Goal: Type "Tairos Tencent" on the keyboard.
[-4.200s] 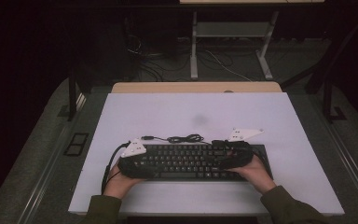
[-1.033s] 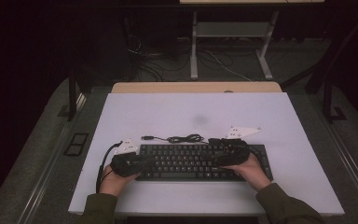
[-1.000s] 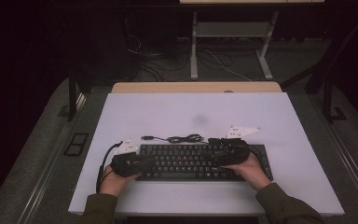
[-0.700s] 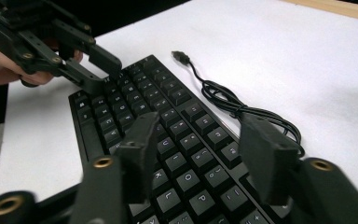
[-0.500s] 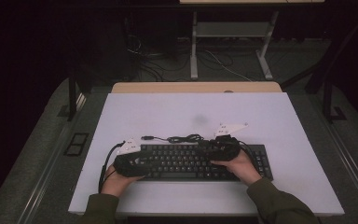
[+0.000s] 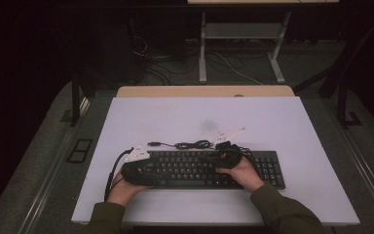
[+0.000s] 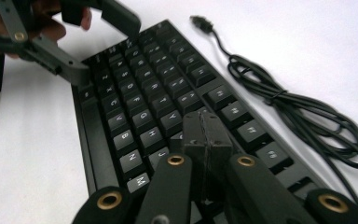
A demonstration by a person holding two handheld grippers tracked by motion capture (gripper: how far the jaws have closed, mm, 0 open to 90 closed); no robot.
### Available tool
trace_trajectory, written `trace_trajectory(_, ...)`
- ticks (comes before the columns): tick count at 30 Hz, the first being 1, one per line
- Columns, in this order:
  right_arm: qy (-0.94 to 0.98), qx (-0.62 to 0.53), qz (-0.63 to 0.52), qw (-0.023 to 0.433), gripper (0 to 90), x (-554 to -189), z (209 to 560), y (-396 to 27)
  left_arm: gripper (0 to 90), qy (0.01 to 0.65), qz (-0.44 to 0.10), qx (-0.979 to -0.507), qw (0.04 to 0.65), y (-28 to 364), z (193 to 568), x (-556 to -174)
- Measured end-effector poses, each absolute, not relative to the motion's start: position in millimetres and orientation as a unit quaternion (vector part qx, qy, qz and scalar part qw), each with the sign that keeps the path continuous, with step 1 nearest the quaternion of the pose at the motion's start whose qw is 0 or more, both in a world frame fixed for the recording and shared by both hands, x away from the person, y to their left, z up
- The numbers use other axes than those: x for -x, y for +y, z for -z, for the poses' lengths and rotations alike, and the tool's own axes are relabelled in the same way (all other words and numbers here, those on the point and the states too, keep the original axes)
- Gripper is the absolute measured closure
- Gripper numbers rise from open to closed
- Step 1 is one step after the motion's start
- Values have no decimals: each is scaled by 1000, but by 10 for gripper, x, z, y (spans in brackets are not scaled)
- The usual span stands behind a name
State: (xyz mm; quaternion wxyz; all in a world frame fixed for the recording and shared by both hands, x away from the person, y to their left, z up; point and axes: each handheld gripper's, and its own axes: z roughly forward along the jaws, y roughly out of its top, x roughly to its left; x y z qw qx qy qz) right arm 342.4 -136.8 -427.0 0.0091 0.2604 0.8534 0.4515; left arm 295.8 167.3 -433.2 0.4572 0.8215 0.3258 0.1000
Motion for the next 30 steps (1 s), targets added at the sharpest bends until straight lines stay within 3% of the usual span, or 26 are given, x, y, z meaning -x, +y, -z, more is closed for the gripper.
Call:
trace_trajectory(17,866,-272,-420,8,892,-3446,4345,-1292,94,324,-97,-824,455,1644,4334,-2955)
trace_trajectory(23,869,-269,-414,8,892,-3438,4357,-1269,4,323,-105,-825,452,1628,4325,-2953)
trace_trajectory(30,872,-270,-408,10,893,-3438,4379,-1261,0,324,-104,-826,450,1616,4329,-2950)
